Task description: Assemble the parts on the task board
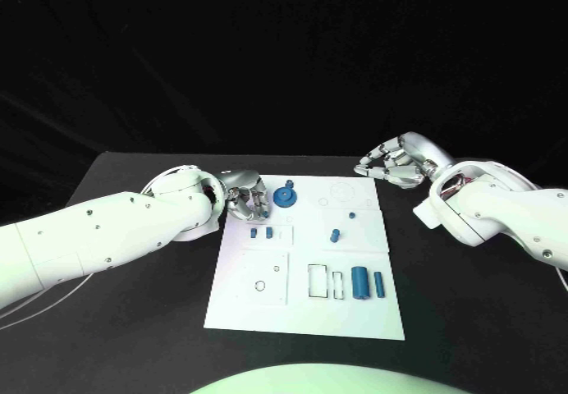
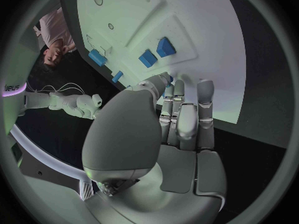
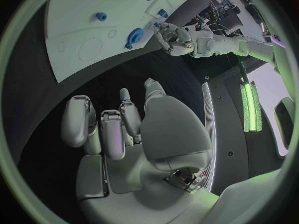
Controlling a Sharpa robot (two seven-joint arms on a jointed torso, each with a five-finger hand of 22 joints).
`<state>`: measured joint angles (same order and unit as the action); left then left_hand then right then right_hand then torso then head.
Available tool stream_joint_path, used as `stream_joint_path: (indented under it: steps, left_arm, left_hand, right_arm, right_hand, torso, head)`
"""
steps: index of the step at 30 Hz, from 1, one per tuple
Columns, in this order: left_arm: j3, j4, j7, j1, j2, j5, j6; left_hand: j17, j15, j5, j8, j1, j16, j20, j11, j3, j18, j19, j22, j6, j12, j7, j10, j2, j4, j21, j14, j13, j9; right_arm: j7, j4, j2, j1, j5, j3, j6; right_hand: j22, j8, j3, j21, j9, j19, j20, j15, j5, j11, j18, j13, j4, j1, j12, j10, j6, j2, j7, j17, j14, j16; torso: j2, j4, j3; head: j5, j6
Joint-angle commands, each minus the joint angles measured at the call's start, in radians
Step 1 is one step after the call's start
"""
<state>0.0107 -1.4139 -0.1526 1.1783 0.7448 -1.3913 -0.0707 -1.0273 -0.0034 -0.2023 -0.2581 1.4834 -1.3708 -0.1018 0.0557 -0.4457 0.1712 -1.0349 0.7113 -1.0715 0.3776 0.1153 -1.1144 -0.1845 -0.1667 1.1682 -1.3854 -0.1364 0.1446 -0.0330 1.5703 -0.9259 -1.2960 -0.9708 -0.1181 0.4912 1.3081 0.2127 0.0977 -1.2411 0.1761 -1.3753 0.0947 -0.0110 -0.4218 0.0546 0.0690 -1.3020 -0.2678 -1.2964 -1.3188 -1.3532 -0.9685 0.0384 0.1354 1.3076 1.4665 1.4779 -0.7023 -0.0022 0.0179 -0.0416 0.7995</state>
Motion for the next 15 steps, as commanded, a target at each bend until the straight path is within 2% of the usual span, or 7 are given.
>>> stream_joint_path:
  steps: [1, 10, 15]
  left_arm:
    - [0.001, 0.001, -0.008, -0.001, -0.002, -0.006, 0.012]
    - [0.001, 0.001, -0.004, -0.001, -0.002, -0.006, 0.025]
    - [0.001, 0.0, -0.002, -0.001, -0.004, -0.006, 0.029]
  left_hand:
    - [0.001, -0.004, -0.001, -0.002, -0.006, 0.004, 0.003, 0.002, -0.003, -0.004, 0.003, -0.001, -0.006, -0.004, 0.002, -0.009, 0.001, 0.003, 0.002, -0.001, 0.001, 0.001]
    - [0.006, -0.004, -0.001, -0.001, -0.005, 0.006, 0.003, 0.002, -0.004, -0.004, 0.003, 0.0, -0.007, -0.005, 0.002, -0.01, 0.002, 0.004, 0.003, 0.001, 0.001, 0.001]
    - [0.006, -0.004, -0.001, -0.001, -0.006, 0.006, 0.003, 0.002, -0.004, -0.004, 0.003, 0.0, -0.007, -0.005, 0.002, -0.01, 0.002, 0.004, 0.003, 0.001, 0.001, 0.001]
  right_arm:
    - [0.007, 0.001, 0.0, 0.001, -0.005, 0.0, 0.002]
    - [0.007, 0.007, -0.006, 0.001, -0.005, 0.0, 0.003]
    - [0.007, 0.009, -0.006, 0.001, -0.005, 0.0, 0.004]
  right_hand:
    - [0.01, 0.004, 0.005, 0.003, 0.0, 0.002, -0.005, -0.009, -0.005, -0.003, 0.013, -0.001, -0.003, 0.002, -0.005, -0.001, 0.005, -0.012, -0.002, 0.09, 0.063, -0.004]
    - [0.01, 0.004, 0.005, 0.003, 0.0, 0.002, -0.005, -0.009, -0.005, -0.003, 0.013, -0.001, -0.003, 0.002, -0.005, -0.001, 0.005, -0.012, -0.002, 0.09, 0.063, -0.004]
    - [0.01, 0.004, 0.005, 0.003, 0.0, 0.002, -0.005, -0.009, -0.005, -0.003, 0.013, -0.001, -0.003, 0.002, -0.005, -0.001, 0.005, -0.012, -0.002, 0.09, 0.063, -0.004]
  torso:
    - [0.0, 0.0, 0.0001]
    - [0.0, -0.0011, 0.0]
    - [0.0, 0.0003, 0.0003]
  head:
    - [0.0, 0.0]
    - [0.0, 0.002]
    - [0.001, 0.001]
